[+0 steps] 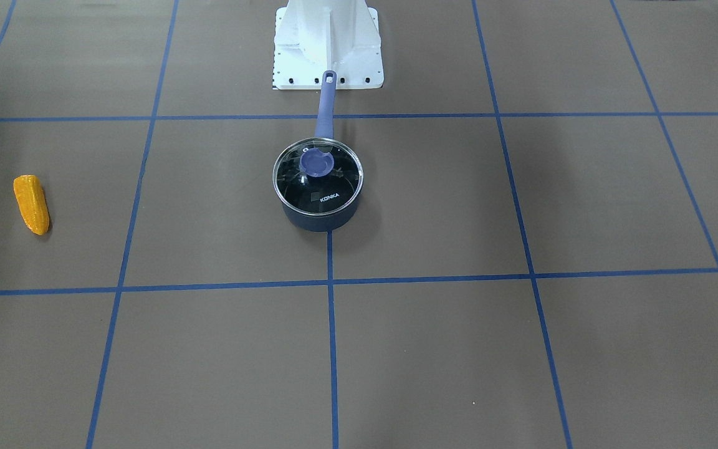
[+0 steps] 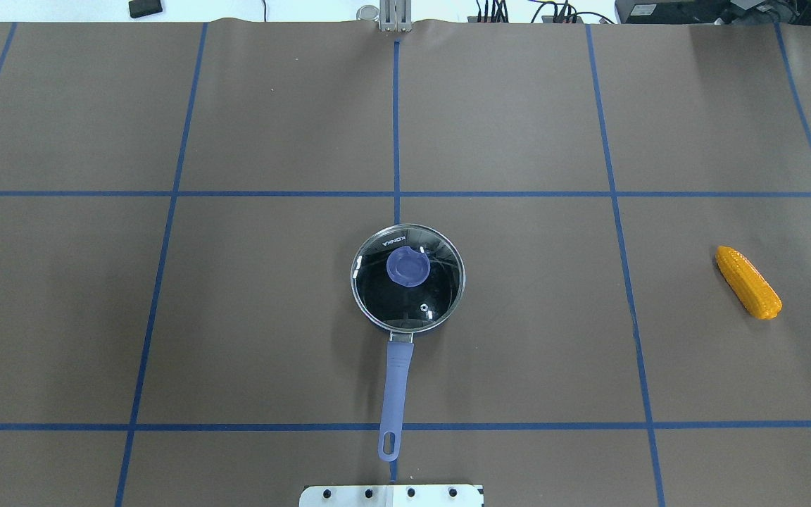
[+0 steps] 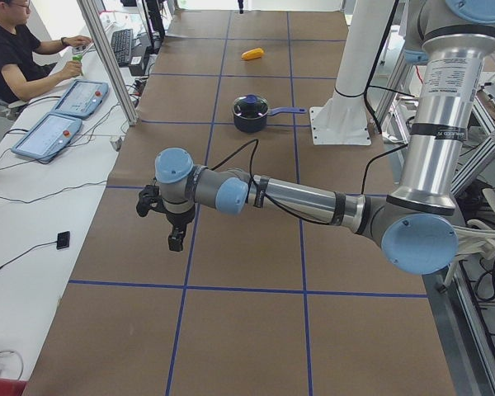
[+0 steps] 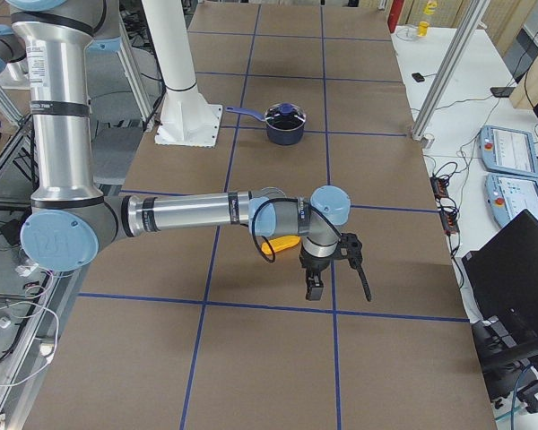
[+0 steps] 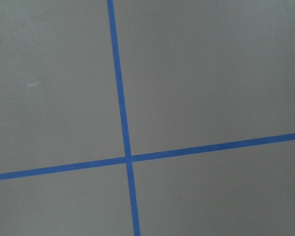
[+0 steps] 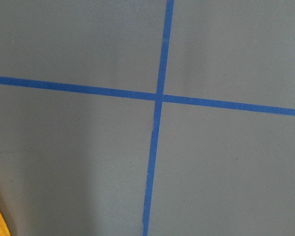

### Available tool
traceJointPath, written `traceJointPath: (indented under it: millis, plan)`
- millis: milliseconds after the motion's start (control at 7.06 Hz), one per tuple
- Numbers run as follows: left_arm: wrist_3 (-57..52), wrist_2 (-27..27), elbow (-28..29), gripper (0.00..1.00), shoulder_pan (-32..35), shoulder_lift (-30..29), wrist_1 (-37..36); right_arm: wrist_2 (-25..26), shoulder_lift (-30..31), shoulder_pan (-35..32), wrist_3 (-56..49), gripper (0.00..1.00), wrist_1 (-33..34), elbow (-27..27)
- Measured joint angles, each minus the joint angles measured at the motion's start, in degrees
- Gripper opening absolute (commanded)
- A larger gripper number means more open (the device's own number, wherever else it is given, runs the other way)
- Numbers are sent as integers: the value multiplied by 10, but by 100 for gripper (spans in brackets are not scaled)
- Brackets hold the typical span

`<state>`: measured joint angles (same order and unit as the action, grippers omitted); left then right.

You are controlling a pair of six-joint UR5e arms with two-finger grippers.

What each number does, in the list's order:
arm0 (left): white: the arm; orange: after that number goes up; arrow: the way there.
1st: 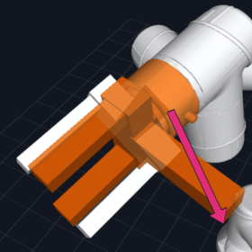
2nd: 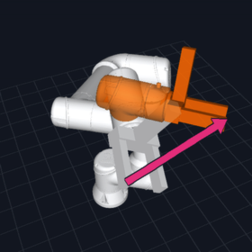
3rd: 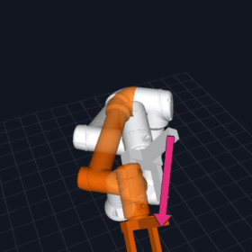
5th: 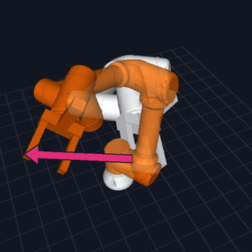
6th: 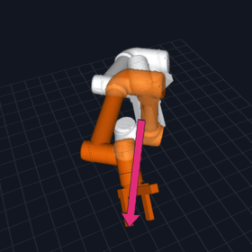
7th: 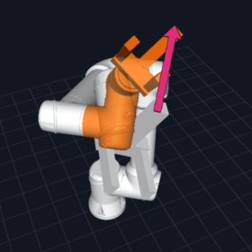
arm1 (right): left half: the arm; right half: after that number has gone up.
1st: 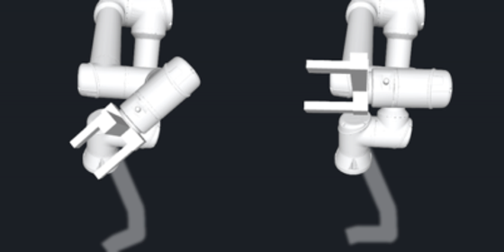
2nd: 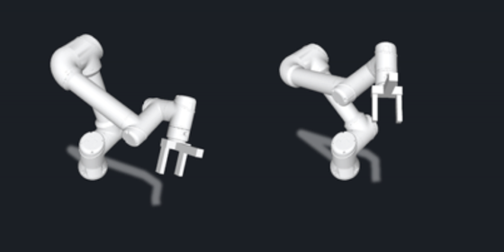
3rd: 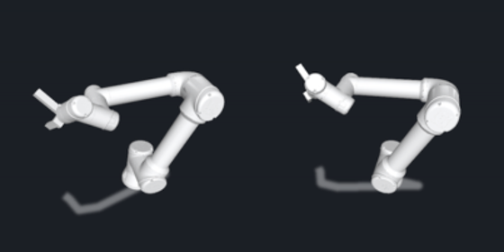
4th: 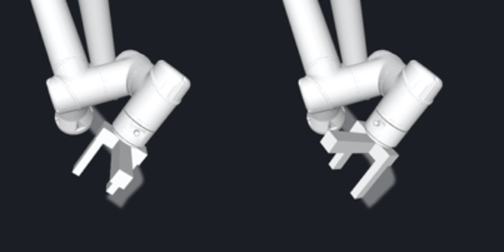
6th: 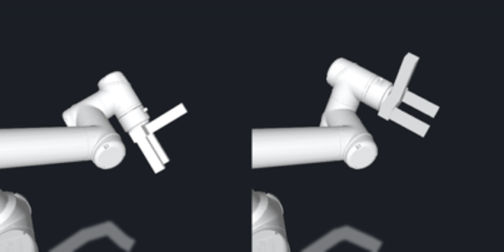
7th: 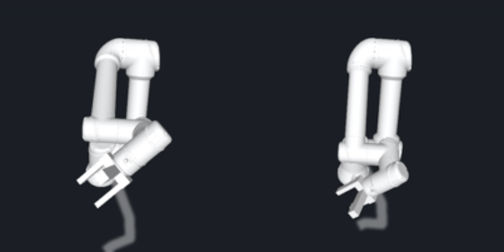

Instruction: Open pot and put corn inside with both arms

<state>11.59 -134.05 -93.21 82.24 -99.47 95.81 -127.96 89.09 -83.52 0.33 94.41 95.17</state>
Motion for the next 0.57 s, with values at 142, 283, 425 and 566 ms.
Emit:
traceJointPath:
  millis: [142, 283, 425, 566]
  plan:
    - [41, -2, -4, 99, -26, -28, -2, -7, -1, 1, 0, 100, 0, 0]
    - [86, -1, -7, 99, -62, -68, -3, -20, -1, 3, 1, 100, 0, 1]
    - [133, 0, -9, 99, -98, -109, -6, -38, -1, 6, 2, 100, 0, 3]
    - [181, 1, -9, 99, -133, -152, -20, -58, 0, 10, 2, 100, -1, 7]
